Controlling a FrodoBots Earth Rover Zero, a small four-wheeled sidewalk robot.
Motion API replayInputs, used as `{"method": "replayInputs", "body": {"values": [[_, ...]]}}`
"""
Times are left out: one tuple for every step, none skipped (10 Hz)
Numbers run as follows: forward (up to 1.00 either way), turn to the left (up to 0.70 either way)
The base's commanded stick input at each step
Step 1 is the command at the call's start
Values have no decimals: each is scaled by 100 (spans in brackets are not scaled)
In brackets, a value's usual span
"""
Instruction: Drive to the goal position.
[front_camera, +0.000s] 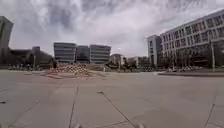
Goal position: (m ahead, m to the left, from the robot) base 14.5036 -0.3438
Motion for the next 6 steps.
{"method": "replayInputs", "body": {"values": [[70,0],[70,0],[70,0],[70,0],[70,0],[70,0]]}}
